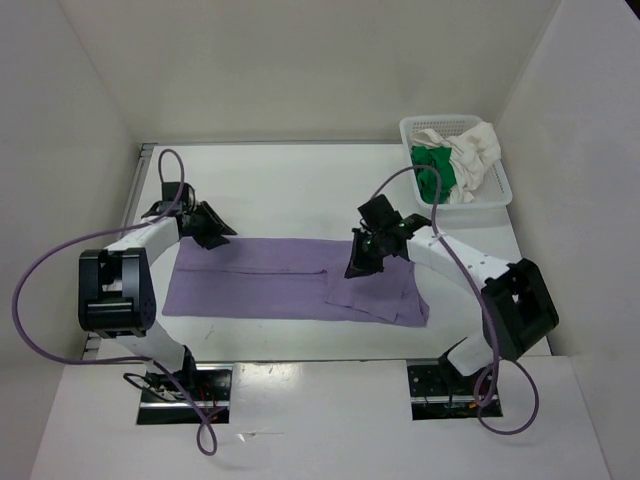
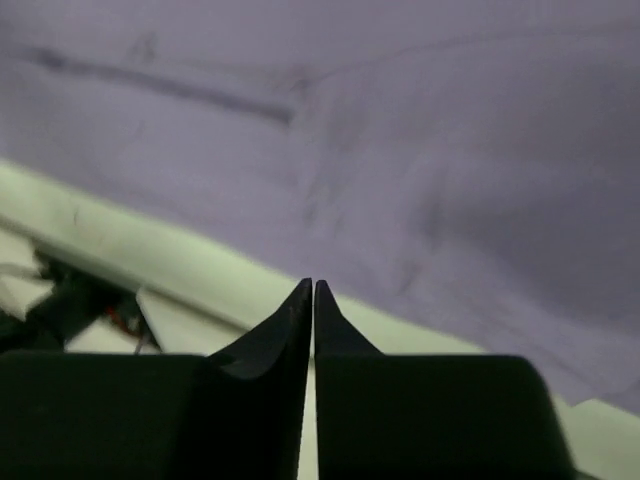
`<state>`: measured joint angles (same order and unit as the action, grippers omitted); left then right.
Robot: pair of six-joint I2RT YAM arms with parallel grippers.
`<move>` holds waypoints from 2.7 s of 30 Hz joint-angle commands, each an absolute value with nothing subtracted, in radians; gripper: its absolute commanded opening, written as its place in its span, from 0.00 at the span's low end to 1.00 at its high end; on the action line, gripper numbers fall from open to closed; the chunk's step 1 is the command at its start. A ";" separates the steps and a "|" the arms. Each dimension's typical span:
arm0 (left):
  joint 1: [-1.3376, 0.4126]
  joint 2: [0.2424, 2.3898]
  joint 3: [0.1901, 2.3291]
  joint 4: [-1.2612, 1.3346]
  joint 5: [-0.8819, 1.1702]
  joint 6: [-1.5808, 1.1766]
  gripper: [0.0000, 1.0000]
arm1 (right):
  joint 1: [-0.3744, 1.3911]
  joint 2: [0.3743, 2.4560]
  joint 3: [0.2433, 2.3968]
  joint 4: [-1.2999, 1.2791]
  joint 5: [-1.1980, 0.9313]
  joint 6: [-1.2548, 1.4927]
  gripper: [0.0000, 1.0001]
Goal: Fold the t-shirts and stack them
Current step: Rotate the tshirt 90 degrees
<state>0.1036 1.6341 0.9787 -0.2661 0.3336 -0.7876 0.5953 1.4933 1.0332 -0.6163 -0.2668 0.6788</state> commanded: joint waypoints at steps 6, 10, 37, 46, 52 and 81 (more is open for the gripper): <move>-0.034 1.696 1.026 -0.265 0.324 -0.787 0.42 | 0.414 1.662 0.995 -0.394 -0.071 0.738 0.04; 0.029 1.710 0.985 -0.265 0.324 -0.787 0.40 | 0.414 1.778 1.049 -0.385 -0.080 0.741 0.04; 0.274 1.398 0.844 -0.456 0.304 -0.703 0.13 | 0.425 2.554 3.009 -1.044 -0.235 0.517 0.35; 0.313 1.578 0.905 -0.364 0.336 -0.733 0.04 | 0.380 2.056 2.394 -0.927 -0.200 0.411 0.00; 0.322 1.643 0.845 -0.322 0.396 -0.753 0.04 | 0.308 1.817 1.707 -0.535 -0.215 0.518 0.08; 0.084 1.332 0.913 -0.515 0.342 -0.718 0.35 | 0.308 2.810 2.924 -0.831 -0.245 0.520 0.09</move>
<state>0.1242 1.4055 0.8669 -0.4683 0.3683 -0.7280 0.3035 2.7613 2.6266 -0.6411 -0.2214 0.5308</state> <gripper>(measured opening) 0.335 0.075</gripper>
